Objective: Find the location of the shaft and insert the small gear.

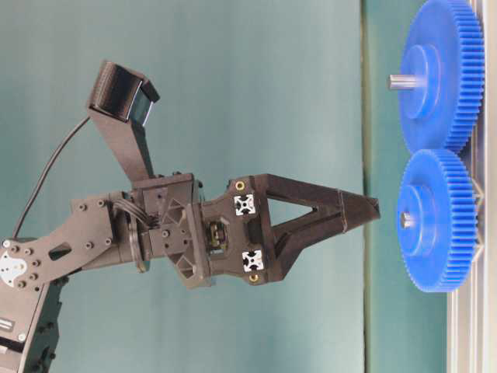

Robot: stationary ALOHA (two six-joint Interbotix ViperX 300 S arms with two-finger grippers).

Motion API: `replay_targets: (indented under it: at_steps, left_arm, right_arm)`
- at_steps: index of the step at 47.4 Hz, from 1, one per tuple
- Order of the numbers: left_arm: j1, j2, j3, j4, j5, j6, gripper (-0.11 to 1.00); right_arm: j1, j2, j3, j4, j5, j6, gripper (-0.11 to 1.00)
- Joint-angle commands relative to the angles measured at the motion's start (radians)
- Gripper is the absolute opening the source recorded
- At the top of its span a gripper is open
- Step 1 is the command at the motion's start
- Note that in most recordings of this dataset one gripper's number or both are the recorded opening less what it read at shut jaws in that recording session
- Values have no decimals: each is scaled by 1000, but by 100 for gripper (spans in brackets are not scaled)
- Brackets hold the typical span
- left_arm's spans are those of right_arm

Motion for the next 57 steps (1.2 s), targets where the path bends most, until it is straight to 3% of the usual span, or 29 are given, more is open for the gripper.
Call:
replay_targets:
  at_steps: [1, 57]
  left_arm:
    - [-3, -49, -25, 3, -2, 0, 88]
    - [-9, -104, -25, 3, 37, 8, 88]
  right_arm:
    - [-2, 6, -14, -2, -6, 9, 3]
    - [-2, 5, -11, -2, -8, 9, 3]
